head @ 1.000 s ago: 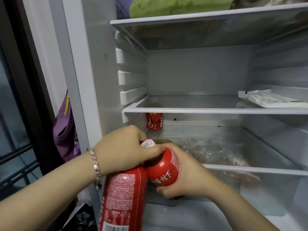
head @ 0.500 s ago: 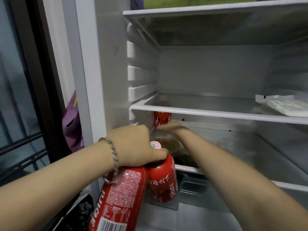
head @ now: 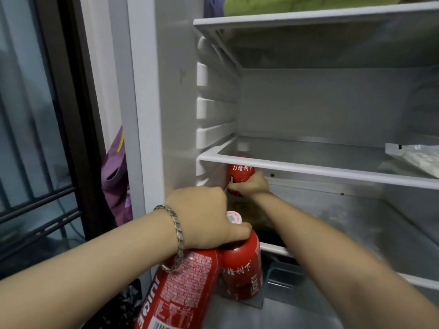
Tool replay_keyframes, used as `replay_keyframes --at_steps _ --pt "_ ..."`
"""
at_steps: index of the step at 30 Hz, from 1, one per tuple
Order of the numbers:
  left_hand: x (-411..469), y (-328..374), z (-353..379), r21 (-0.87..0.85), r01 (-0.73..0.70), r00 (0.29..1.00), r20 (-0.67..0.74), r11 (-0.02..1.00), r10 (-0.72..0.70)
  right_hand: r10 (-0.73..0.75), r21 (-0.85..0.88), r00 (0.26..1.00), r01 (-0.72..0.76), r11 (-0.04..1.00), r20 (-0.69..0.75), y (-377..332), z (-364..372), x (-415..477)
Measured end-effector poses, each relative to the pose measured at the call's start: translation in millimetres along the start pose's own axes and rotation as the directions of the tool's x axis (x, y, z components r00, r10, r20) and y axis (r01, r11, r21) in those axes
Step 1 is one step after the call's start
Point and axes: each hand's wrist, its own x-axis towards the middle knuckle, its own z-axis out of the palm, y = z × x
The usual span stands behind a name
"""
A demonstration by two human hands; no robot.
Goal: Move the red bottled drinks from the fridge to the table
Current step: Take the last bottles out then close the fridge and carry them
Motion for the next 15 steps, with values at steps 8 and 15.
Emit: replay_keyframes --at_steps 8,15 --pt "-4 -1 3 -0.012 -0.033 0.999 -0.01 0.999 0.032 -0.003 -0.062 0.981 0.015 0.998 0.195 18 -61 -98" --pt "-7 -2 5 0.018 -0.062 0.998 -0.019 0.998 0.063 -0.119 0.381 0.993 0.11 0.918 0.001 -11 -78 -141"
